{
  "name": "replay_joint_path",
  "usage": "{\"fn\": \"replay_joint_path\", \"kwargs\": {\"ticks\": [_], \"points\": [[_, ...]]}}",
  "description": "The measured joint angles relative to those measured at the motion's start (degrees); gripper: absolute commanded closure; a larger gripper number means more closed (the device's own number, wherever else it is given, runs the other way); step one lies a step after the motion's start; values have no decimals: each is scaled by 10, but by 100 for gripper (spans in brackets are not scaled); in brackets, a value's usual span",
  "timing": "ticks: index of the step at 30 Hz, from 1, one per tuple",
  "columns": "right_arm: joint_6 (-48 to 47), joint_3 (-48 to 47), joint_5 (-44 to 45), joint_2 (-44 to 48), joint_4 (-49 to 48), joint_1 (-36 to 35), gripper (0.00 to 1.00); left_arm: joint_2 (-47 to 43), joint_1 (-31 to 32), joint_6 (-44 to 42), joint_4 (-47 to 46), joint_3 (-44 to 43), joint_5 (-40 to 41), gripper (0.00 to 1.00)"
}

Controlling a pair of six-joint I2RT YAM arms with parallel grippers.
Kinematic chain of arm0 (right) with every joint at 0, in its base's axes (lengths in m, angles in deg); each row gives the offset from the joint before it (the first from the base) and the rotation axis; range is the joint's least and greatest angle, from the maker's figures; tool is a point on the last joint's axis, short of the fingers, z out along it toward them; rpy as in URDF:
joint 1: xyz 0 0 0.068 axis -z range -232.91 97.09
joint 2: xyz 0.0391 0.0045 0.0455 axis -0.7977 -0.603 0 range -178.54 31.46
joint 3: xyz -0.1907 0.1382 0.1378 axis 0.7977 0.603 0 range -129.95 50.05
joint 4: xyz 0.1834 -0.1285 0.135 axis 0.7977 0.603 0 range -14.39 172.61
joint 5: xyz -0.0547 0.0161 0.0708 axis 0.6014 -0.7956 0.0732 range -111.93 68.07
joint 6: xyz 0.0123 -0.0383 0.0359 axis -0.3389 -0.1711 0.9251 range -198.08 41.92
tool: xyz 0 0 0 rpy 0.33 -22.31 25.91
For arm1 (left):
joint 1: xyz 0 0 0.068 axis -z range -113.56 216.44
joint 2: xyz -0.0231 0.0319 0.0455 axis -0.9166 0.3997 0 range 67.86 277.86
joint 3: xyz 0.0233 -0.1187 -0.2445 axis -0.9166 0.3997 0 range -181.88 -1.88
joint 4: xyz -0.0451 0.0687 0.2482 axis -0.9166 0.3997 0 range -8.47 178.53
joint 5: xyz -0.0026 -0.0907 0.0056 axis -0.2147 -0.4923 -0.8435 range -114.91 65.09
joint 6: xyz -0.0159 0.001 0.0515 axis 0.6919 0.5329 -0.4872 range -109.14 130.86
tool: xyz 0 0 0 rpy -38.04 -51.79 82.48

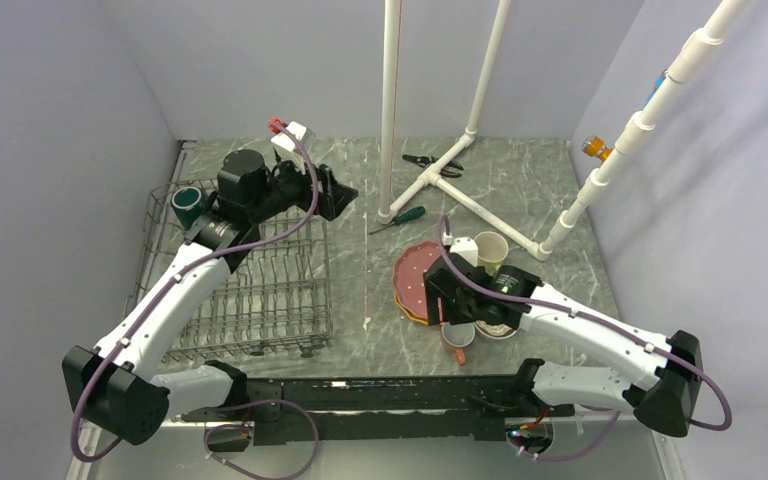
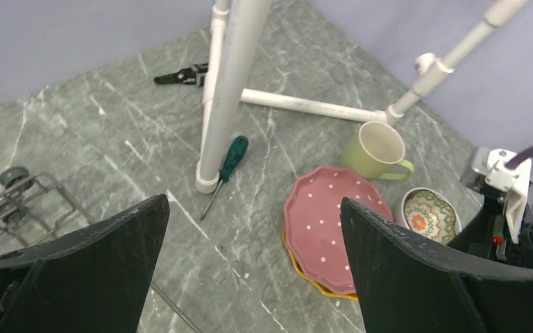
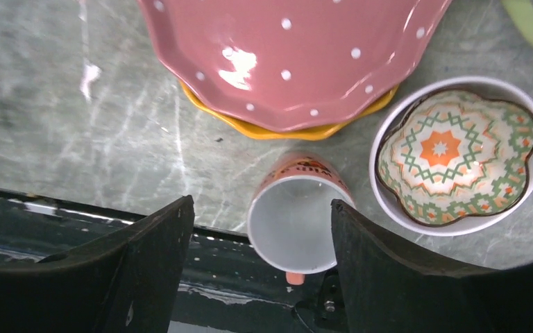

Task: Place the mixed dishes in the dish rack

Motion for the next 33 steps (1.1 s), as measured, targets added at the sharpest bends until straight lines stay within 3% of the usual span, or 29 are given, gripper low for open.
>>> {"fn": "replay_joint_path", "kwargs": {"ticks": [16, 20, 24, 26, 33], "points": [[14, 98, -24, -45, -62, -13, 65, 27, -34, 17, 24, -2, 39, 1], [19, 102, -27, -48, -76, -17, 85, 41, -46, 31, 24, -2, 32, 1], [25, 102, -30, -47, -78, -19, 96, 44, -52, 44, 23, -2, 30, 1], [25, 102, -31, -43, -76, -19, 100, 45, -54, 49, 23, -2, 24, 1], [19, 102, -84, 10, -77, -19, 100, 54, -56, 60, 22, -2, 14, 1]]}}
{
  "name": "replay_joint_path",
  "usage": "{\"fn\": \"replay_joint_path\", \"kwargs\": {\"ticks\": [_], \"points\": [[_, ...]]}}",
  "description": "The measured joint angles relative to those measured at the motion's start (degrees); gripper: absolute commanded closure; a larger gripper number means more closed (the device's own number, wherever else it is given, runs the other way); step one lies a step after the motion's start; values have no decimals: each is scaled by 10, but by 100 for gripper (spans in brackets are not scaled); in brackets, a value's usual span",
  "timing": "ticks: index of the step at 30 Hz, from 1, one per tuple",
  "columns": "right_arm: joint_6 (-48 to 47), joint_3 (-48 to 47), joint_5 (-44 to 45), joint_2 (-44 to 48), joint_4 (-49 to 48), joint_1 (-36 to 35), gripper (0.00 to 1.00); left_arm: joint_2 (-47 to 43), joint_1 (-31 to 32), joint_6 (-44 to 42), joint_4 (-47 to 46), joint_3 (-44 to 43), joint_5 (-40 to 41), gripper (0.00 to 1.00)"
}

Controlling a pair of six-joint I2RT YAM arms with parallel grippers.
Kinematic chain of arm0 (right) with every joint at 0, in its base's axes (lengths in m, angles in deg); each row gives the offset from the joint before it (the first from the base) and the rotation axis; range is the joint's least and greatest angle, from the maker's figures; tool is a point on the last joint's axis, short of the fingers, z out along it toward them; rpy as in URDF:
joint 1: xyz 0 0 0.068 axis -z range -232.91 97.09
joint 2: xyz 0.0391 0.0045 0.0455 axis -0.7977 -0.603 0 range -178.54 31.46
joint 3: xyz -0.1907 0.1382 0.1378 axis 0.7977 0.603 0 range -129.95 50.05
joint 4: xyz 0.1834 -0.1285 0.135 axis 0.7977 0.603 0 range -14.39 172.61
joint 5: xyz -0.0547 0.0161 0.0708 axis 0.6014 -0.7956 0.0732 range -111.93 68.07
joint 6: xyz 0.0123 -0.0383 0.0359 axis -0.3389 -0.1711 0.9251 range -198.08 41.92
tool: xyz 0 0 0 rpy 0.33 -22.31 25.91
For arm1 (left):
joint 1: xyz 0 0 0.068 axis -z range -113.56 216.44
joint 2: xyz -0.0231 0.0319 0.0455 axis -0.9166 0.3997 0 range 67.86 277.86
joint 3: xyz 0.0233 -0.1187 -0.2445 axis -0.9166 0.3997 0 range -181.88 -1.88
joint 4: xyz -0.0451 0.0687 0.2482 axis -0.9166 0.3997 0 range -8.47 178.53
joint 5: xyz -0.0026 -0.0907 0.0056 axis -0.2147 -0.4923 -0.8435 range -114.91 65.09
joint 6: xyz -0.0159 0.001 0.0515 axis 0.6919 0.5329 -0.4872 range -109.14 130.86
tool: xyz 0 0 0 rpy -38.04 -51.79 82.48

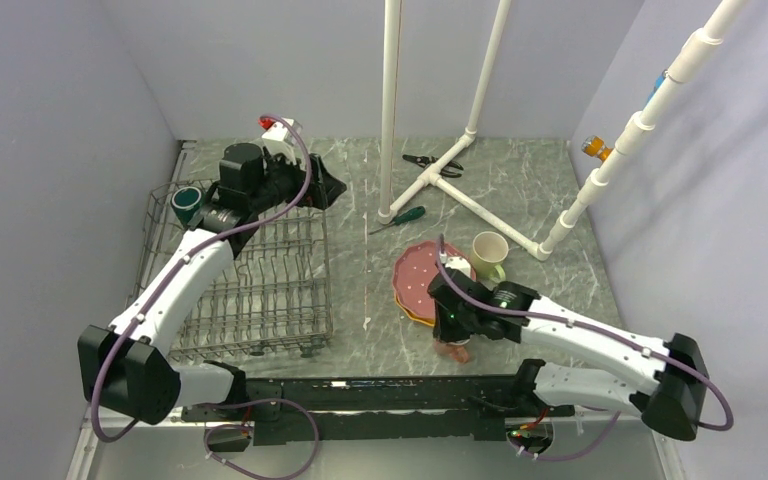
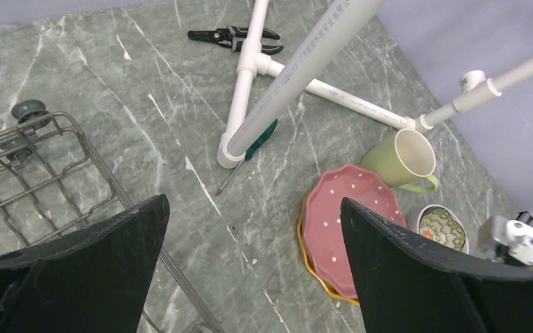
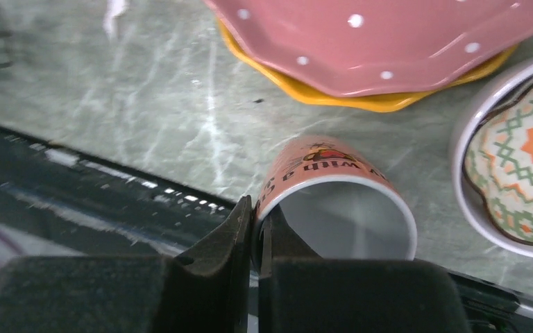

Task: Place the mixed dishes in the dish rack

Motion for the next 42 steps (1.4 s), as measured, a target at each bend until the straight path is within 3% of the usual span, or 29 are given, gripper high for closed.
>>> {"fn": "replay_joint_path", "kwargs": {"ticks": [5, 12, 18, 22, 28, 34, 42], "points": [[-6, 0, -48, 85, -29, 2, 100, 9, -1, 7, -1, 0, -11, 1], [20, 0, -92, 165, -179, 26, 100, 11, -4, 8, -18, 0, -41, 1], [66, 6, -26, 191, -300, 64, 100, 14, -7, 43, -77, 8, -102, 1], [108, 41, 20, 204, -436, 106, 100, 38, -7, 112, -177, 31, -181, 1], [187, 56, 3, 156, -598, 195, 100, 108, 2, 231, -306, 52, -272, 1], [302, 128, -18, 83, -790, 241, 100, 134, 36, 347, -475, 103, -308, 1], [357, 138, -44, 3, -882, 247, 100, 180, 58, 459, -628, 119, -314, 13]]}}
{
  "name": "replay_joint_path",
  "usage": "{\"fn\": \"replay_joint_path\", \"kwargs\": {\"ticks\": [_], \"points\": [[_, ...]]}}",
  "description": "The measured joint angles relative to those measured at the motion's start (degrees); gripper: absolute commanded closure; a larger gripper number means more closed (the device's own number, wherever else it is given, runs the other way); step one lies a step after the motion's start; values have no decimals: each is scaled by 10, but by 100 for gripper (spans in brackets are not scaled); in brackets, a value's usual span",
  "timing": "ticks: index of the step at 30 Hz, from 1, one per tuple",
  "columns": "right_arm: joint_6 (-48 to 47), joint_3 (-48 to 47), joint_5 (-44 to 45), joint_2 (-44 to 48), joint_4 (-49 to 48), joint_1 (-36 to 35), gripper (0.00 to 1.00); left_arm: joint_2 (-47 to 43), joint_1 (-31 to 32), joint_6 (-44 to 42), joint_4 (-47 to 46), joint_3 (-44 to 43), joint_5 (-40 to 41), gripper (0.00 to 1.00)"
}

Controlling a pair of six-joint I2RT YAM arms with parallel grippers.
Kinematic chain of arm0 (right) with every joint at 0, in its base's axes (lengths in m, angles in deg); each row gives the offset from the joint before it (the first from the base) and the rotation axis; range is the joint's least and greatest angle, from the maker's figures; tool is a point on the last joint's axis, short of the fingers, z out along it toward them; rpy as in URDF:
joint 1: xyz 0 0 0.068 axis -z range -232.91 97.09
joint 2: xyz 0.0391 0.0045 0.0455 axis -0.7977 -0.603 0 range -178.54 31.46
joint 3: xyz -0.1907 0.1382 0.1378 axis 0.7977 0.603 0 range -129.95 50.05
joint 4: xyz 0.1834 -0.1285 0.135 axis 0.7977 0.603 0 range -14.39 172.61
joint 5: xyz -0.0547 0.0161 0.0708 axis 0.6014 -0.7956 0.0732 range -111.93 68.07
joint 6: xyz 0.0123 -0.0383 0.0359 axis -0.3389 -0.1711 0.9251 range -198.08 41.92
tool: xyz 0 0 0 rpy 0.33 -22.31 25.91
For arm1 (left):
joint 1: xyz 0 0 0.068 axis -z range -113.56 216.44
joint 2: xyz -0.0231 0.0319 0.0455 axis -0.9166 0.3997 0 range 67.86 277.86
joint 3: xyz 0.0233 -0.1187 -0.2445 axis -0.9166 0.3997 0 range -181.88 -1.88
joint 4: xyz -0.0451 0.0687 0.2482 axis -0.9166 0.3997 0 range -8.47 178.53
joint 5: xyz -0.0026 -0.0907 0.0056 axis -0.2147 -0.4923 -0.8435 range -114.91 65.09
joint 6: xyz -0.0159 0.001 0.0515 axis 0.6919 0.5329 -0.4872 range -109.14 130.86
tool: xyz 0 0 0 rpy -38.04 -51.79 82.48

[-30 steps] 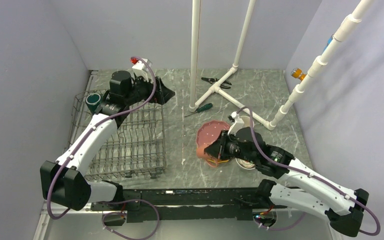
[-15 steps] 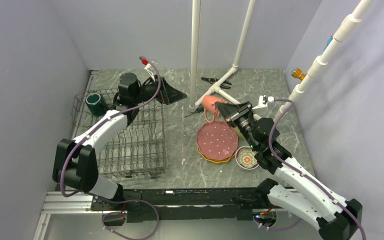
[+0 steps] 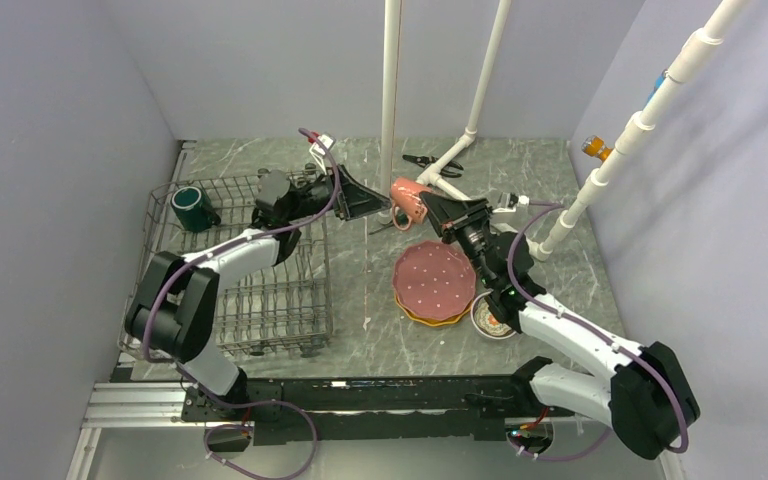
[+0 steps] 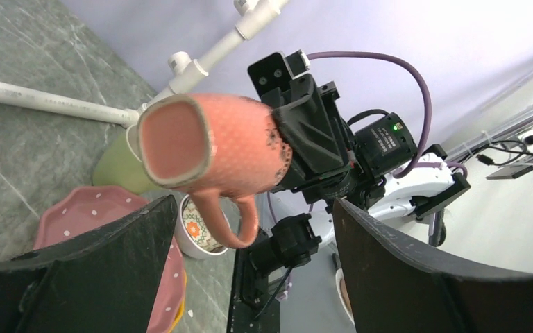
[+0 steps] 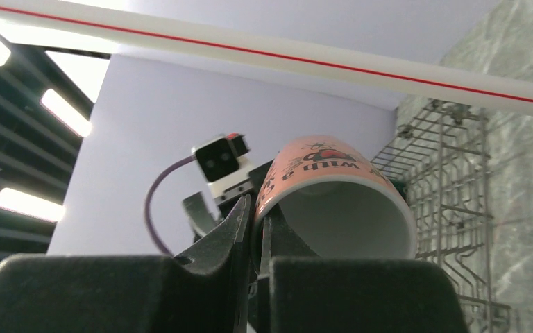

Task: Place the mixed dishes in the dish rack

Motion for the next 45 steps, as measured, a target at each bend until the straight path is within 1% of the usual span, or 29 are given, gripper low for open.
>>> {"fn": "replay_joint_path", "kwargs": {"ticks": [2, 5, 10, 16, 21, 23, 27, 30, 31, 32, 35, 36, 37, 39, 40, 42, 44, 45], "points": [[5, -5, -8, -14, -28, 0, 100, 13, 2, 20, -16, 0, 0, 14], [7, -15, -9, -20, -40, 0, 100, 21, 4, 36, -23, 0, 0, 17], [1, -32, -11, -20, -50, 0, 100, 21, 14, 38, -22, 0, -1, 32], [1, -37, -23, -30, -64, 0, 100, 25, 29, 40, -30, 0, -12, 44], [1, -37, -33, -40, -65, 0, 100, 40, 35, 54, -40, -6, -25, 56], [0, -37, -36, -41, -65, 0, 100, 43, 35, 55, -41, -10, -30, 58], [-7, -37, -44, -41, -66, 0, 100, 47, 36, 59, -40, -16, -36, 59], [-8, -37, -50, -41, -67, -2, 100, 47, 36, 52, -28, -20, -41, 63], [-8, -37, -52, -41, -67, -2, 100, 47, 36, 51, -22, -22, -43, 66], [-9, -37, -54, -41, -66, -3, 100, 47, 36, 49, -14, -25, -45, 72], [-10, -32, -56, -40, -70, -4, 100, 47, 36, 49, -3, -30, -52, 96], [-13, -28, -55, -38, -72, -3, 100, 47, 35, 52, 2, -31, -55, 100], [-15, -24, -57, -36, -74, -2, 93, 47, 34, 53, 9, -32, -58, 100], [-19, -22, -57, -31, -65, -3, 64, 46, 35, 52, 23, -33, -59, 100], [-17, -22, -55, -26, -50, -3, 52, 42, 35, 41, 38, -33, -59, 100], [-13, -25, -52, -9, 2, -4, 32, 33, 35, -1, 78, -33, -52, 100], [-12, -31, -46, 12, 60, -7, 16, 22, 36, -45, 133, -34, -39, 100], [-13, -35, -39, 26, 91, -8, 8, 12, 36, -77, 181, -39, -26, 100]]}}
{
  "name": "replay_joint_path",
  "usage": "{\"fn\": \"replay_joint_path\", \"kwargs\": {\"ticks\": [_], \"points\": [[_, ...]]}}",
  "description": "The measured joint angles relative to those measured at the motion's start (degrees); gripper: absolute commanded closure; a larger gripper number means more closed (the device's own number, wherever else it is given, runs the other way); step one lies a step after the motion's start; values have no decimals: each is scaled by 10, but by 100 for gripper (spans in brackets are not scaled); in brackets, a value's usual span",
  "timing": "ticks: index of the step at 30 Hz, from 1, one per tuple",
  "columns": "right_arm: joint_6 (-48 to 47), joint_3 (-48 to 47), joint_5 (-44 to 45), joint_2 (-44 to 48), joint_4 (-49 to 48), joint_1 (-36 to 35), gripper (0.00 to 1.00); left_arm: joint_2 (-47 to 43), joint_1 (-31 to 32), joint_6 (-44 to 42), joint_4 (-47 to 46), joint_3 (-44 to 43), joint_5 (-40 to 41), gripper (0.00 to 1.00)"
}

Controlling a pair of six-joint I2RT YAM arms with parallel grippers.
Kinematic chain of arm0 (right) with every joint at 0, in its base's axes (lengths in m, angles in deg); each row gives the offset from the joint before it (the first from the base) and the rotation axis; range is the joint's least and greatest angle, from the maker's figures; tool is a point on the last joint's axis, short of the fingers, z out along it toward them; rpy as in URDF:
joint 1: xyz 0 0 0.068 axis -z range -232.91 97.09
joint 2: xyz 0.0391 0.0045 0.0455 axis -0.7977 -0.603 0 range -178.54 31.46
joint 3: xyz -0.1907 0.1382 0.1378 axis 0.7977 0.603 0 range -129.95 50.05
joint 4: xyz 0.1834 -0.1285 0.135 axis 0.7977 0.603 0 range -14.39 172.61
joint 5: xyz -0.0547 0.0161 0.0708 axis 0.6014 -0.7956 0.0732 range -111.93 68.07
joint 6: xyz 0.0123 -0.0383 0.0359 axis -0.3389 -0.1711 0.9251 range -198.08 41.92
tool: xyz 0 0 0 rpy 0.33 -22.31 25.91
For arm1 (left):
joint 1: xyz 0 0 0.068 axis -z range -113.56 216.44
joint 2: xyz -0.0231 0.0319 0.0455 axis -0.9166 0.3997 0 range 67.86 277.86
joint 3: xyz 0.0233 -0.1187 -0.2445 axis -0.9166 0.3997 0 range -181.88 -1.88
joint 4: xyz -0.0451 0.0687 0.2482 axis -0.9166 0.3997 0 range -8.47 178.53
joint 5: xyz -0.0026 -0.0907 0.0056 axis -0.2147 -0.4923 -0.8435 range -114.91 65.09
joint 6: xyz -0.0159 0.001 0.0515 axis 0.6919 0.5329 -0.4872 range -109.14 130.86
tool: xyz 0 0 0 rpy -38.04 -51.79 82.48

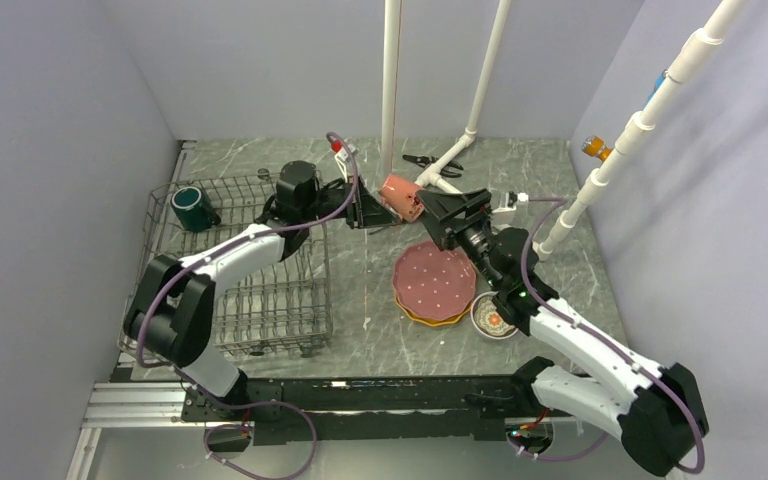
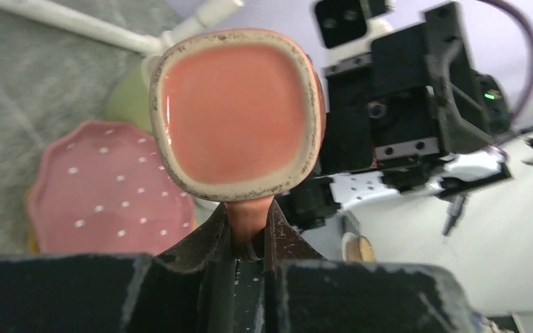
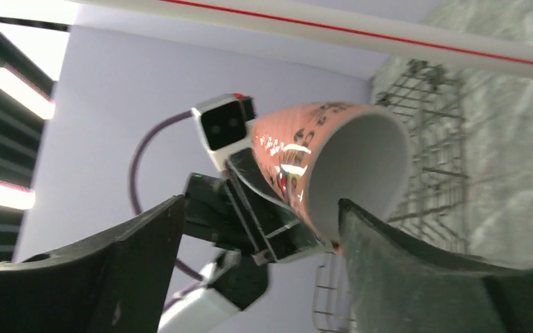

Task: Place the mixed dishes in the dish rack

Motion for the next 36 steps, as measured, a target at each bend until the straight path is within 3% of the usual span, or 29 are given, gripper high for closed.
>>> {"fn": "replay_joint_path", "kwargs": {"ticks": [1, 3, 7, 10, 14, 17, 23, 36], "points": [[-1, -3, 9, 15, 32, -1, 3, -10, 0, -32, 48, -7, 16, 100], [-2, -13, 36, 45, 110, -1, 2, -33, 1, -102, 151, -28, 67, 100], [-16, -61, 107, 85, 288, -1, 16, -100, 3, -209, 334, -57, 261, 100], [-48, -107, 157, 87, 409, -1, 22, -135, 5, -229, 467, -87, 481, 100], [-102, -125, 187, 88, 499, -1, 27, -124, -1, -226, 610, -144, 733, 100], [-150, -125, 187, 90, 532, -1, 30, -119, -9, -225, 658, -150, 842, 100], [-247, -125, 177, 129, 531, -1, 30, -103, -23, -226, 684, -150, 908, 100], [-363, -64, 139, 256, 497, -1, 28, -43, -40, -255, 619, -83, 914, 100]]}}
